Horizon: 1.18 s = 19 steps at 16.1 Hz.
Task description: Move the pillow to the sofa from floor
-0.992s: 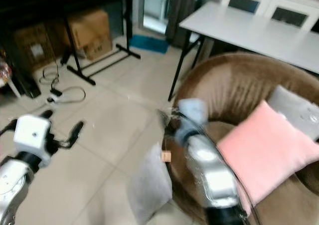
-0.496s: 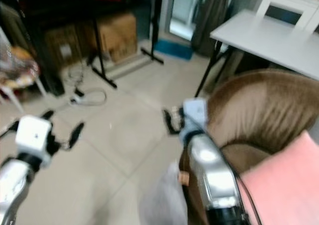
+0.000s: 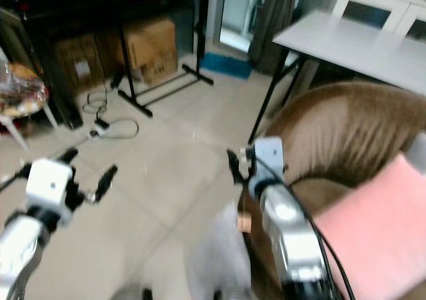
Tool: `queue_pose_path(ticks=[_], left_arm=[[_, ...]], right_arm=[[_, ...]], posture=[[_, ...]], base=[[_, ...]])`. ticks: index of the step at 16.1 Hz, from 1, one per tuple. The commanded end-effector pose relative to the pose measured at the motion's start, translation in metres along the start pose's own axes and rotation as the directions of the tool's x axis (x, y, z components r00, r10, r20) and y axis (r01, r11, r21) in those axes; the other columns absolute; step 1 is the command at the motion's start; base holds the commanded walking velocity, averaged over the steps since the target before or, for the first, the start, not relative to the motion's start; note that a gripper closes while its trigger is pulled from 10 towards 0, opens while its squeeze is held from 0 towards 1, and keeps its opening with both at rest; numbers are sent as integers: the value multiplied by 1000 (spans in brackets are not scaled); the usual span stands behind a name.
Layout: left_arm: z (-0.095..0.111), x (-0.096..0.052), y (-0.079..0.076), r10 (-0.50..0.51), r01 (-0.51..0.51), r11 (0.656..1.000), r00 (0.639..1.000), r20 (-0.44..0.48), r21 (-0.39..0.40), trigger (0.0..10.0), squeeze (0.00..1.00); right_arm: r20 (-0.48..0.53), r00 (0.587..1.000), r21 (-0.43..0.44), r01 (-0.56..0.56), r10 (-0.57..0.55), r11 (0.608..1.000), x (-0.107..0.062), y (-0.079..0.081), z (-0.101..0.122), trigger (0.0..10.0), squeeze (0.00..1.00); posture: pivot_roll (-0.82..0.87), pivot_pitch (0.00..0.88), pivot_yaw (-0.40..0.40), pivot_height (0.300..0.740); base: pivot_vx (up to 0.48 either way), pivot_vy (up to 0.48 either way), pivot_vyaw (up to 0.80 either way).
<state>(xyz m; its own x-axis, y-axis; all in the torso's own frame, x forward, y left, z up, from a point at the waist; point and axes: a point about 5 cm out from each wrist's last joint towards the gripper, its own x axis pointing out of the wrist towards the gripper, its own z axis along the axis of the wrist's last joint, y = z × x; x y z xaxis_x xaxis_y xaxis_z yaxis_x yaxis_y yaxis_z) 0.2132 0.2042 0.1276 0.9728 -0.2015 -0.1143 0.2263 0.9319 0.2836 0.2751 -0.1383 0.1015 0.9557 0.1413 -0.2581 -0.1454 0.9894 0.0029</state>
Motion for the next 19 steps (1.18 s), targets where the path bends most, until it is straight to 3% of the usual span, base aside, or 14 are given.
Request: queue_pose_path(ticks=[1, 11, 14, 19], left_arm=[[-5, -1, -3, -16, 16, 1000, 1000, -14, 11, 10000, 0], [-6, -1, 1, 39, -39, 999, 999, 14, 10, 10000, 0], [-6, -2, 1, 29, -29, 1000, 999, 17, 2, 10000, 0], [-4, -1, 1, 19, -18, 1000, 999, 28, -5, 10000, 0]], right_arm=[[-11, 1000, 2, 7, -7, 1000, 0, -3, -3, 10000, 0], [-49, 999, 25, 0, 1, 1000, 2, -5, -12, 10000, 0], [-71, 997, -4, -14, 13, 1000, 3, -3, -15, 10000, 0], [-73, 997, 2, -17, 17, 1000, 2, -2, -16, 10000, 0]], posture=[[-37, 0, -69, 620], [-33, 0, -80, 555], [-33, 0, -79, 555], [-35, 0, -72, 555]], base=[[0, 0, 0], [0, 0, 0], [0, 0, 0], [316, 0, 0]])
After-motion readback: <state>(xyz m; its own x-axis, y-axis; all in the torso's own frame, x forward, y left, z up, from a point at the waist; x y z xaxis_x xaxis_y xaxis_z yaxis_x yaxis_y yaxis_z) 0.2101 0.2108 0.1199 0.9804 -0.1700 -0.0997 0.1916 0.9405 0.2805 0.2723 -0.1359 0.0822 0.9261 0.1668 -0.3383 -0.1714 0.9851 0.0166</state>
